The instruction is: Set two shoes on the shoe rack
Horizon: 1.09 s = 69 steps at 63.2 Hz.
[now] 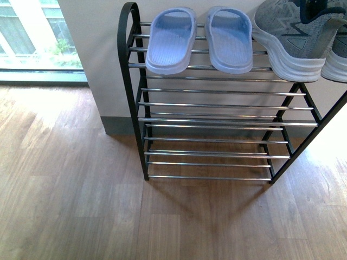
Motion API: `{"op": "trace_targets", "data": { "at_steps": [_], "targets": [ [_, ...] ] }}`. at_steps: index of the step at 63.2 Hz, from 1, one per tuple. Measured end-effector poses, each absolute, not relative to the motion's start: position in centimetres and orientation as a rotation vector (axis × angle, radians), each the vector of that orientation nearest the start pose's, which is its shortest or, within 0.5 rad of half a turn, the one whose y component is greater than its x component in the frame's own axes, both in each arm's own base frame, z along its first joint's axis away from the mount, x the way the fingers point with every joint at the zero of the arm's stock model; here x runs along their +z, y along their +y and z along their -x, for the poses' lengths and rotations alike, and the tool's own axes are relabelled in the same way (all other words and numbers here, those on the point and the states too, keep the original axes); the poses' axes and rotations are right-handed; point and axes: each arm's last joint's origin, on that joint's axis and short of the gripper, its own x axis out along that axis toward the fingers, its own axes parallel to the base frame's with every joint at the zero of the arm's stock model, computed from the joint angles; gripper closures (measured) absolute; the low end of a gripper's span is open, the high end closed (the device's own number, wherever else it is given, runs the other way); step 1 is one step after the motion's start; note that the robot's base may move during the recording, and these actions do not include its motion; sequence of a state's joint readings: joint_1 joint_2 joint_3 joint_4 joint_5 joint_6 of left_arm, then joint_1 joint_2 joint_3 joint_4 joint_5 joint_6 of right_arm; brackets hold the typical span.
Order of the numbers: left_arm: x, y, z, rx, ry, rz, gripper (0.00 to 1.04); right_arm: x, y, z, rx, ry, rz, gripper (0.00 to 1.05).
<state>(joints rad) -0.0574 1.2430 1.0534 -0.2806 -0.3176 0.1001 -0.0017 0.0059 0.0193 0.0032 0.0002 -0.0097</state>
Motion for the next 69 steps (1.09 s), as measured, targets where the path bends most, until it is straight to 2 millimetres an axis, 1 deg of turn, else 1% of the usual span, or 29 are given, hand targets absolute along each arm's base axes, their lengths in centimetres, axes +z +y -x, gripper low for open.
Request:
{"op": "trace_targets", "data": {
  "at_steps": [4, 7, 12, 19, 20, 21, 22, 24, 25, 27, 31, 35, 37, 40, 42, 47, 51, 52, 69],
  "targets": [
    [32.2, -0.2, -24.9, 0.285, 0.441, -0.169, 0.09, 17.0, 0.0, -9.7, -0.002, -0.017, 0.010, 0.09],
    [32.3, 0.1, -23.7, 0.304, 0.424, -0.156, 0.09, 17.0, 0.0, -9.7, -0.002, -0.017, 0.010, 0.09],
    [32.9, 0.3, -23.0, 0.318, 0.396, -0.138, 0.09, 17.0, 0.0, -9.7, -0.001, -0.017, 0.010, 0.09],
    [32.7, 0.3, -23.1, 0.313, 0.398, -0.130, 0.09, 17.0, 0.0, -9.7, -0.002, -0.017, 0.010, 0.09],
    [32.5, 0.3, -23.2, 0.281, 0.371, -0.113, 0.12, 17.0, 0.0, -9.7, -0.002, -0.017, 0.010, 0.09],
    [32.2, 0.3, -23.1, 0.215, 0.302, -0.077, 0.16, 17.0, 0.0, -9.7, -0.002, -0.017, 0.010, 0.09],
    [32.1, 0.3, -23.1, 0.199, 0.287, -0.071, 0.17, 17.0, 0.0, -9.7, -0.002, -0.017, 0.010, 0.09],
    [31.2, 0.1, -22.7, 0.093, 0.170, -0.036, 0.25, 17.0, 0.0, -9.7, -0.003, -0.017, 0.009, 0.09],
    [31.1, 0.1, -22.5, 0.074, 0.145, -0.032, 0.27, 17.0, 0.0, -9.7, -0.004, -0.017, 0.009, 0.09],
    [30.2, -0.1, -21.9, 0.021, 0.068, -0.020, 0.34, 17.0, 0.0, -9.7, -0.001, -0.017, 0.009, 0.09],
    [29.0, -0.1, -20.9, -0.004, 0.001, -0.014, 0.45, 17.0, 0.0, -9.7, -0.001, -0.017, 0.009, 0.09],
    [27.7, -0.1, -20.1, -0.003, -0.015, -0.010, 0.56, 17.0, 0.0, -9.7, -0.002, -0.017, 0.009, 0.09],
    [26.8, 0.0, -19.6, 0.001, -0.011, -0.009, 0.63, 17.0, 0.0, -9.7, -0.002, -0.017, 0.008, 0.09],
    [25.9, 0.0, -19.1, 0.000, -0.003, -0.008, 0.70, 17.0, 0.0, -9.7, -0.002, -0.017, 0.008, 0.09],
    [25.1, 0.0, -18.7, 0.000, 0.004, -0.007, 0.77, 17.0, 0.0, -9.7, -0.002, -0.017, 0.008, 0.09],
    [23.9, 0.0, -18.0, -0.002, 0.009, -0.006, 0.90, 17.0, 0.0, -9.7, -0.002, -0.017, 0.008, 0.09],
    [23.0, 0.0, -17.3, -0.002, 0.009, -0.006, 1.02, 17.0, 0.0, -9.7, -0.002, -0.017, 0.008, 0.09],
    [22.8, 0.0, -17.1, -0.002, 0.008, -0.001, 1.04, 17.0, 0.0, -9.7, -0.002, -0.017, 0.008, 0.09],
    [20.3, 0.0, -15.1, -0.002, 0.007, -0.002, 1.04, 17.0, 0.0, -9.7, -0.002, -0.017, 0.008, 0.09]
  ]
}}
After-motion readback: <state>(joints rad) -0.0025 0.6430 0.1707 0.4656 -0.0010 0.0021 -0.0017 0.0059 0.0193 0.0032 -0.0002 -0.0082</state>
